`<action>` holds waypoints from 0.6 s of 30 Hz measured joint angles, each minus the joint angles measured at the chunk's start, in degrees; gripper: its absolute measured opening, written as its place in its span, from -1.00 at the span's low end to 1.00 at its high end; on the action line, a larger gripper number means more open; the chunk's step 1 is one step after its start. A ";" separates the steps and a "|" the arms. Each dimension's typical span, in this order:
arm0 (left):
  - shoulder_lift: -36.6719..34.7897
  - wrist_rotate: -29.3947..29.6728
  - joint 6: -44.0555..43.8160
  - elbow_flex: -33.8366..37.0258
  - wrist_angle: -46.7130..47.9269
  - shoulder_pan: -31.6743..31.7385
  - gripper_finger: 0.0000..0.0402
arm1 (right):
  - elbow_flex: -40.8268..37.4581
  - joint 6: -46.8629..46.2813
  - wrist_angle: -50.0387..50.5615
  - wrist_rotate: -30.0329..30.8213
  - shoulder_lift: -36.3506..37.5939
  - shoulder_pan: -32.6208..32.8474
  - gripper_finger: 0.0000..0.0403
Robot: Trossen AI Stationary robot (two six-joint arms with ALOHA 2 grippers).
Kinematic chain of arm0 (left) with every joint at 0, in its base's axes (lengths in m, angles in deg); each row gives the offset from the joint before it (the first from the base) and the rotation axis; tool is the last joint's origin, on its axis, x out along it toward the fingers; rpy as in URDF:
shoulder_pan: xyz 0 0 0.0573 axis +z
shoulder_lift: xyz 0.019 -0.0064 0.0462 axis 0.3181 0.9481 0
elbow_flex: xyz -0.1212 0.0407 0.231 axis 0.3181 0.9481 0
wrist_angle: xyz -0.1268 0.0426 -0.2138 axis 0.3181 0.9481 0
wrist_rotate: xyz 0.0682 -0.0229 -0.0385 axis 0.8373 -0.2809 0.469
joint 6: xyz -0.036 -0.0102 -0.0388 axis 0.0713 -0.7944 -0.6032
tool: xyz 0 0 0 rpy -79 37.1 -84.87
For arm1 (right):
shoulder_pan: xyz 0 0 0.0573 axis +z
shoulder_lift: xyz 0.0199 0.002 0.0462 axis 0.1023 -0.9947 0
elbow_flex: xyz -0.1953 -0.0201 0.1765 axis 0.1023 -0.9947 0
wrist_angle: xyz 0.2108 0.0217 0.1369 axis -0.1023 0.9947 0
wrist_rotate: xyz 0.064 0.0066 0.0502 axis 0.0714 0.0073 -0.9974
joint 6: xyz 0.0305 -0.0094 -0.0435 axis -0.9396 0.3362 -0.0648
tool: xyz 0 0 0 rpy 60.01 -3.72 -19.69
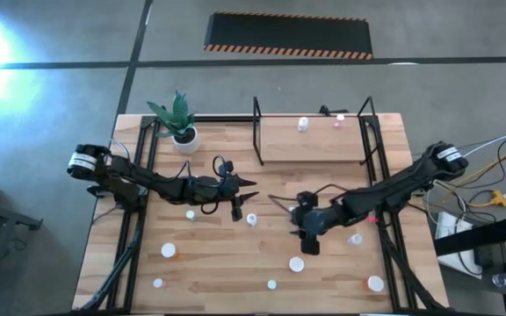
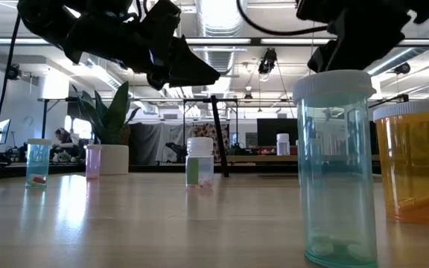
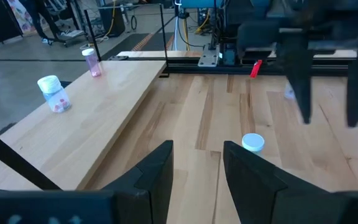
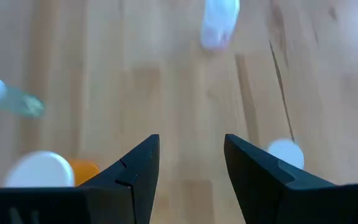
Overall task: Pick and place medicine bottles onto shelf by color
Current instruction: Put the top right blue pill bottle on the shelf
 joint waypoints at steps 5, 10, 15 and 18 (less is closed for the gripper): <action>0.00 -0.02 -0.02 0.00 -0.03 -0.06 -0.39 | 5.92 0.54 10.17 0.14 -4.34 -0.09 -0.14; 0.00 -0.03 -0.03 0.30 0.00 -0.09 -0.39 | 6.69 0.90 15.17 0.20 -5.85 -0.02 -0.03; 0.00 -0.04 -0.04 0.50 -0.03 -0.12 -0.39 | 0.17 -0.13 12.81 3.45 -5.73 -0.09 0.03; 0.00 -0.04 -0.04 0.52 -0.03 -0.12 -0.39 | -3.20 -1.07 9.96 6.69 -5.36 -0.12 0.03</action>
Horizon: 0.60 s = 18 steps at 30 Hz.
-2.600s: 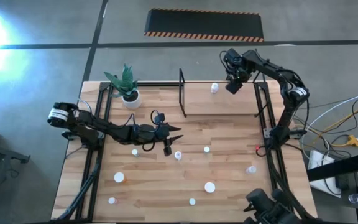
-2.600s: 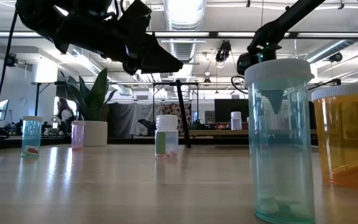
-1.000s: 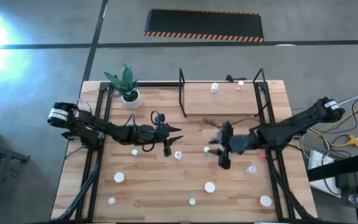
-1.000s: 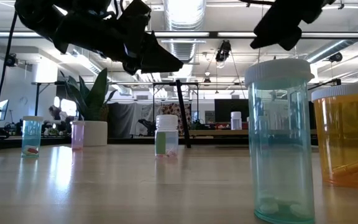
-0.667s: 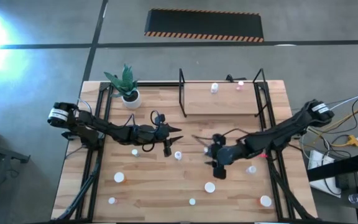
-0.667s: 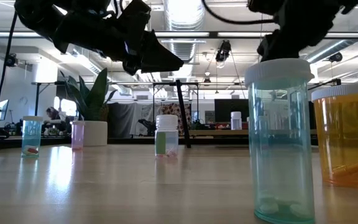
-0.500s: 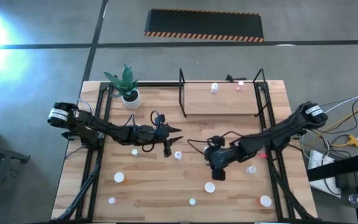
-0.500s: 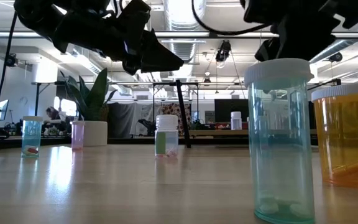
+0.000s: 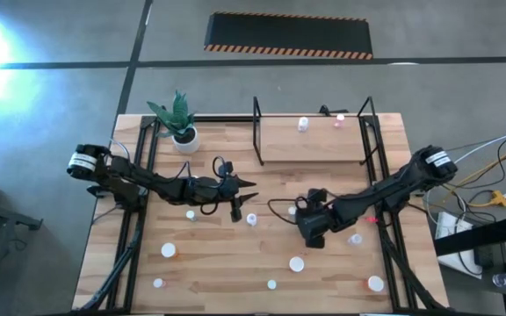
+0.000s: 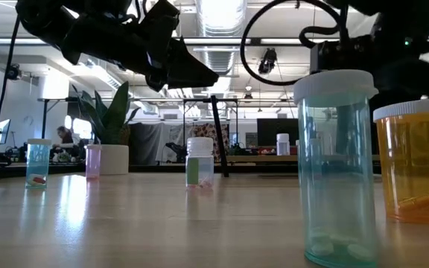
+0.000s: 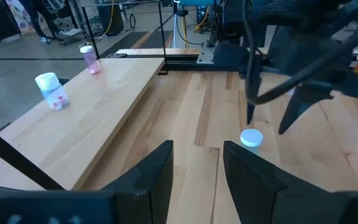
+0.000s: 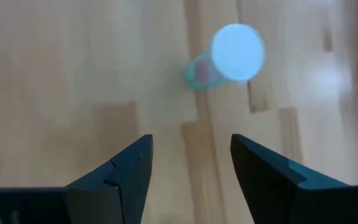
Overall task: Pick and place medicine bottles onto shelf by color
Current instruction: Put the top right blue pill bottle on the shelf
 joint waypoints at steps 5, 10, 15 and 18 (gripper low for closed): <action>0.00 0.02 0.00 -0.17 -0.07 0.00 -0.39 | -5.04 1.10 -10.88 5.46 0.63 -0.01 0.03; 0.00 0.00 0.00 -0.16 -0.16 0.00 -0.39 | -7.20 1.66 -17.48 6.93 0.84 -0.49 0.03; 0.00 0.00 0.00 -0.15 -0.36 0.00 -0.39 | -7.35 1.66 -22.10 7.00 0.08 -1.35 0.03; 0.00 0.00 -0.02 -0.19 -0.43 0.00 -0.39 | -7.35 1.61 -22.81 7.06 0.03 -1.89 0.00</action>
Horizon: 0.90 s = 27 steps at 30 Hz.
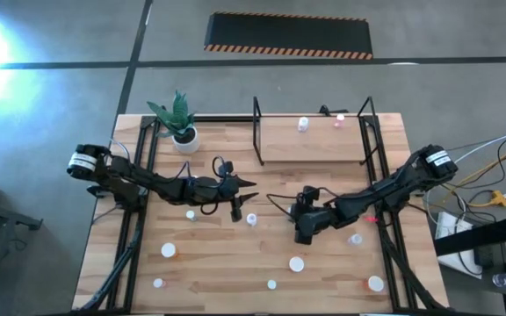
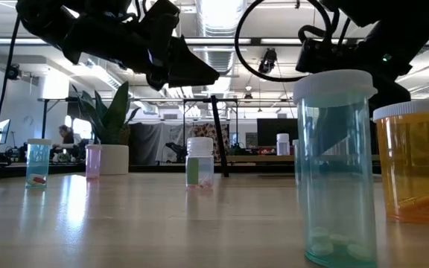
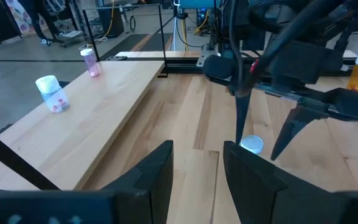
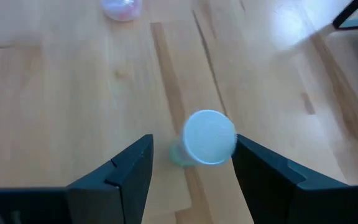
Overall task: Pick and place medicine bottles onto shelf by color
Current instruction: Put the top right blue pill bottle on the shelf
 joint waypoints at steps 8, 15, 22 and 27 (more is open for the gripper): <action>0.00 0.00 -0.02 0.04 -0.10 0.00 -0.39 | -0.09 -0.09 -0.25 2.24 0.00 -0.37 -0.34; 0.00 0.00 0.00 0.04 -0.10 0.00 -0.39 | 0.09 -0.61 -0.44 2.37 1.67 -0.37 -0.57; 0.00 0.00 -0.02 0.17 -0.08 -0.01 -0.39 | 1.33 -0.61 -0.38 2.87 9.61 -2.86 -0.51; 0.00 0.00 0.02 -0.24 -0.15 0.00 -0.39 | 3.97 0.77 0.01 2.73 15.86 -11.27 -0.52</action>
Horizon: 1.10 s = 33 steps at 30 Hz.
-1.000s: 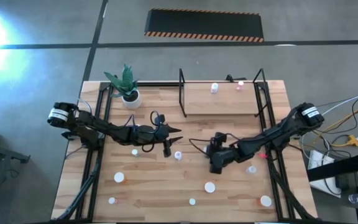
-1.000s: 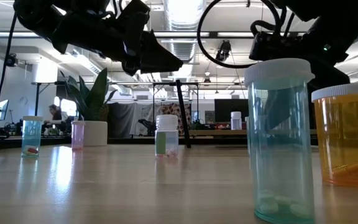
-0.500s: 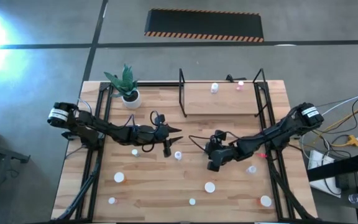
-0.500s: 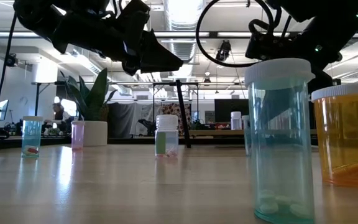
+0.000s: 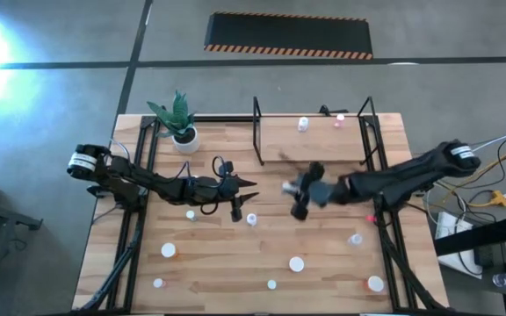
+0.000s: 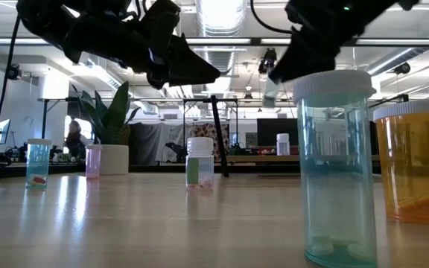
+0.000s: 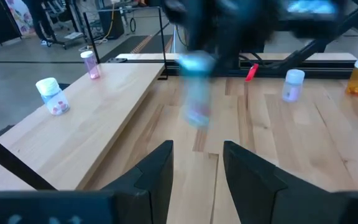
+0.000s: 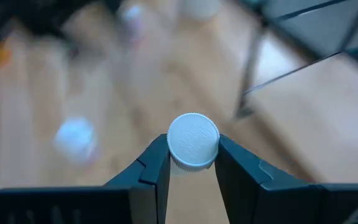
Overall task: Pick and place medicine bottles onto shelf by color
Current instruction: Put the top right blue pill bottle on the shelf
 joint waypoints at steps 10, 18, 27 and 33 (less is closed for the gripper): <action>0.00 0.00 0.02 -0.40 -0.26 -0.02 -0.39 | 9.19 11.38 0.55 -15.19 -6.43 -25.35 -0.53; 0.00 0.00 -0.01 -0.28 0.01 -0.07 -0.39 | 18.59 17.86 0.87 -18.23 -21.28 -38.64 -0.53; 0.00 0.00 -0.02 -0.25 0.05 -0.48 -0.39 | 28.49 18.93 4.32 -22.92 -32.22 -44.02 -0.53; 0.00 -0.07 0.02 -0.10 0.05 -0.74 -0.39 | 30.23 19.54 5.37 -22.50 -33.93 -44.54 -0.53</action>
